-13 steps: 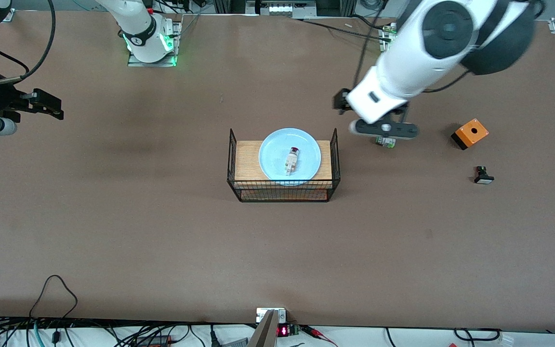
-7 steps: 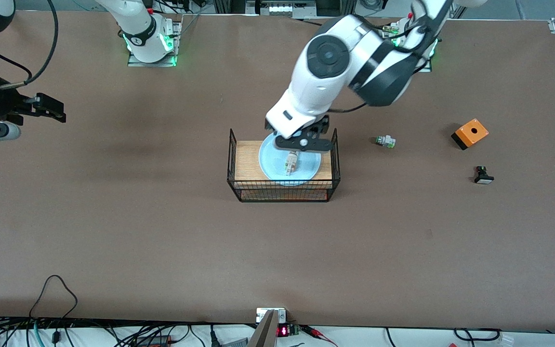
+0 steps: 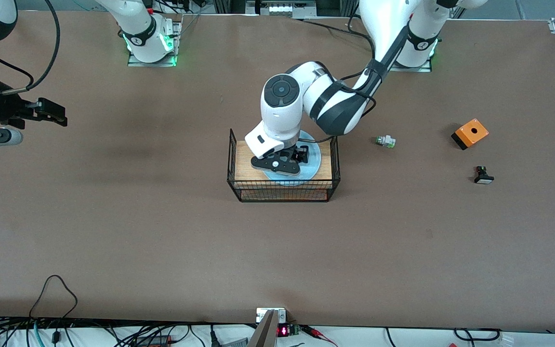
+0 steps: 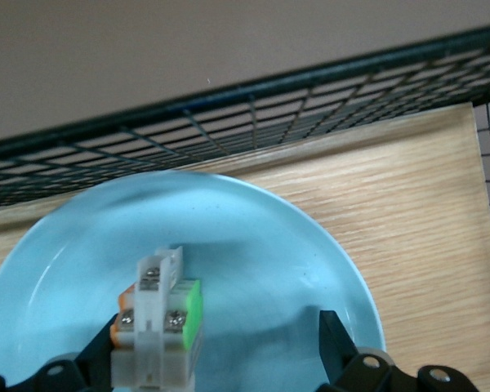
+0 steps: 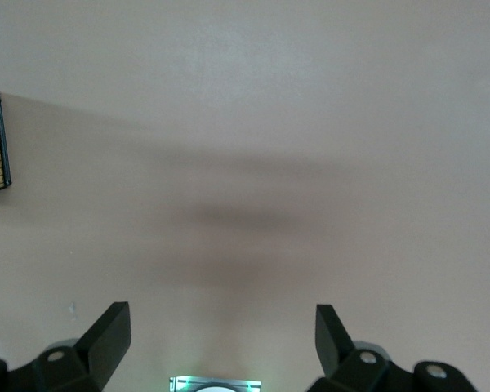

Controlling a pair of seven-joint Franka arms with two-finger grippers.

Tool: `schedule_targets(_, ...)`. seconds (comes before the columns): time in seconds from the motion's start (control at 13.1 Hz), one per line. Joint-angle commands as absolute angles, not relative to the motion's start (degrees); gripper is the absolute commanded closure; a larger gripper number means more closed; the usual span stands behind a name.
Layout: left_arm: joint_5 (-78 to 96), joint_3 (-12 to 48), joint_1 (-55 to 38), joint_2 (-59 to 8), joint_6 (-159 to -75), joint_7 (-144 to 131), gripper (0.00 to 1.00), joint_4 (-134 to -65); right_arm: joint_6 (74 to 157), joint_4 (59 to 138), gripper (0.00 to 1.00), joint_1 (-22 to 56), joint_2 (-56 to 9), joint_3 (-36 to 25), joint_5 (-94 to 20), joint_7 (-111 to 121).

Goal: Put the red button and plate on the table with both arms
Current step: 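Close the left gripper on the white button and lift it, then carry the white button away from the plate with the left gripper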

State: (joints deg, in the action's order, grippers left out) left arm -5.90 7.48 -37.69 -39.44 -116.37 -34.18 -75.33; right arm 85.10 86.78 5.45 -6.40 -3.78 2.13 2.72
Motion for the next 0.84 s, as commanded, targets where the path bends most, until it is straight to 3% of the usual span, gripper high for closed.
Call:
schedule_targets(0.0, -7.03, 6.86, -37.79, -39.02, -115.32, -30.41, 0.2, -74.88, 84.46, 85.34, 0.0, 4.92, -6.94, -3.52, 1.23, 0.79)
schedule_targets(0.08, -7.03, 6.86, -37.97, -39.02, -115.05, -30.41, 0.48, -74.97, 84.55, 85.34, 0.0, 4.92, -6.94, -3.52, 1.14, 0.7)
schedule_targets(0.15, -6.94, 6.86, -38.06, -39.02, -114.96, -30.76, 0.69, -74.88, 84.72, 85.34, 0.0, 5.01, -8.07, -3.52, 1.06, 0.79)
schedule_targets(0.23, -6.94, 6.86, -37.97, -38.76, -114.96, -30.94, 0.82, -74.88, 84.73, 85.34, 0.0, 5.18, -8.43, -3.52, 1.05, 0.79)
schedule_targets(0.46, -6.77, 6.68, -37.44, -36.49, -113.12, -30.85, 0.88, -74.36, 84.46, 85.25, 0.0, 6.06, -8.44, -2.9, 1.23, 1.05)
schedule_targets(0.76, -5.98, 6.59, -36.74, -28.33, -99.7, -30.94, 0.88, -73.74, 84.29, 85.25, 0.0, 6.24, -8.44, -2.9, 1.41, -1.75)
